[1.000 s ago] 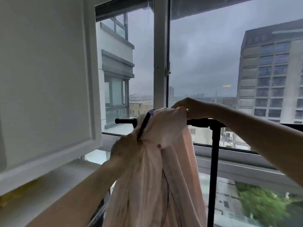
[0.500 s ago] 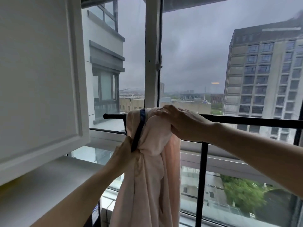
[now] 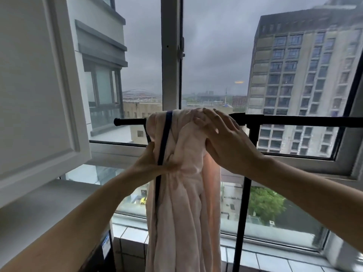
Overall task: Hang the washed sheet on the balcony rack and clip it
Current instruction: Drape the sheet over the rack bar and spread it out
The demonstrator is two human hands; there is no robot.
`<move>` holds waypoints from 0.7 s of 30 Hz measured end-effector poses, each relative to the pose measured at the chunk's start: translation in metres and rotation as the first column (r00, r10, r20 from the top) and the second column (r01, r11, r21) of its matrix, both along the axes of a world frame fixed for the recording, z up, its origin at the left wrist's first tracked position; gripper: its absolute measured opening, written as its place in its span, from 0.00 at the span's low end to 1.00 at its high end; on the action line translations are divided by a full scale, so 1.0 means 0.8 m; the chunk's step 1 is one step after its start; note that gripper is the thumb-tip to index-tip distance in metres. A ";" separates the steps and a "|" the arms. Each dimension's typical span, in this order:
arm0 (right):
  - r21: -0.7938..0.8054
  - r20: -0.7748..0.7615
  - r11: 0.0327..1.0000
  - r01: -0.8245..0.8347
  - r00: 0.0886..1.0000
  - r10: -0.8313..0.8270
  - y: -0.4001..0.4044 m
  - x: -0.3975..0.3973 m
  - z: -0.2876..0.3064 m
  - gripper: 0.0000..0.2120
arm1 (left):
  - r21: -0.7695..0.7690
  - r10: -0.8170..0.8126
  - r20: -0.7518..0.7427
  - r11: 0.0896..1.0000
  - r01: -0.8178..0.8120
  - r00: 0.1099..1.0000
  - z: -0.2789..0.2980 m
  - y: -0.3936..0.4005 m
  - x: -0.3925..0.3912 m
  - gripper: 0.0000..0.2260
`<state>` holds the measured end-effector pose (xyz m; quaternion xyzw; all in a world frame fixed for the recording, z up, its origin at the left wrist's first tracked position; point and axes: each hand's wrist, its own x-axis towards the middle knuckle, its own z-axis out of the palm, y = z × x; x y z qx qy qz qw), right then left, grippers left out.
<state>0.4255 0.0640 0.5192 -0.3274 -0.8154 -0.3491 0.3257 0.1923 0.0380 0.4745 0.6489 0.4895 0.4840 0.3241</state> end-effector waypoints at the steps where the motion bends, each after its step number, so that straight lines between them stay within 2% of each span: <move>1: 0.000 -0.008 1.000 0.022 1.000 -0.022 -0.002 -0.003 -0.003 0.23 | -0.009 -0.025 0.080 1.000 0.026 0.996 0.004 0.000 -0.002 0.36; 3: -0.011 -0.024 0.998 0.067 0.997 -0.067 -0.006 -0.010 -0.007 0.23 | -0.024 -0.061 0.245 0.997 0.069 0.968 0.010 0.000 -0.010 0.19; 4: -0.023 -0.039 0.996 0.088 0.995 -0.089 -0.010 -0.015 -0.010 0.23 | -0.036 -0.076 0.307 0.995 0.091 0.949 0.012 0.002 -0.017 0.15; 7: -0.031 -0.128 0.989 0.144 0.981 -0.147 -0.025 -0.037 -0.011 0.20 | -0.037 -0.079 0.404 0.994 0.102 0.911 0.014 0.006 -0.035 0.14; 10: -0.013 -0.200 0.969 0.246 0.949 -0.243 -0.043 -0.070 -0.005 0.18 | 0.069 -0.105 0.366 0.994 0.085 0.925 0.016 0.006 -0.042 0.08; 12: -0.018 -0.230 0.966 0.258 0.939 -0.255 -0.052 -0.096 -0.001 0.18 | 0.177 -0.135 0.325 0.981 0.080 0.936 0.018 0.003 -0.044 0.08; 14: -0.044 -0.213 0.948 0.314 0.925 -0.316 -0.057 -0.123 0.000 0.23 | 0.278 -0.142 0.262 0.958 0.067 0.955 0.021 -0.002 -0.046 0.09; 17: -0.129 -0.207 0.868 0.480 0.843 -0.497 -0.058 -0.155 0.006 0.32 | 0.384 -0.142 0.177 0.921 0.065 0.974 0.025 -0.007 -0.046 0.12; 19: -0.208 -0.192 0.817 0.538 0.797 -0.573 -0.056 -0.166 0.016 0.28 | 0.404 -0.142 0.144 0.912 0.073 0.979 0.027 -0.005 -0.046 0.15; 21: -0.268 -0.175 0.811 0.521 0.801 -0.573 -0.051 -0.169 0.023 0.18 | 0.413 -0.133 0.123 0.908 0.071 0.983 0.028 -0.001 -0.045 0.17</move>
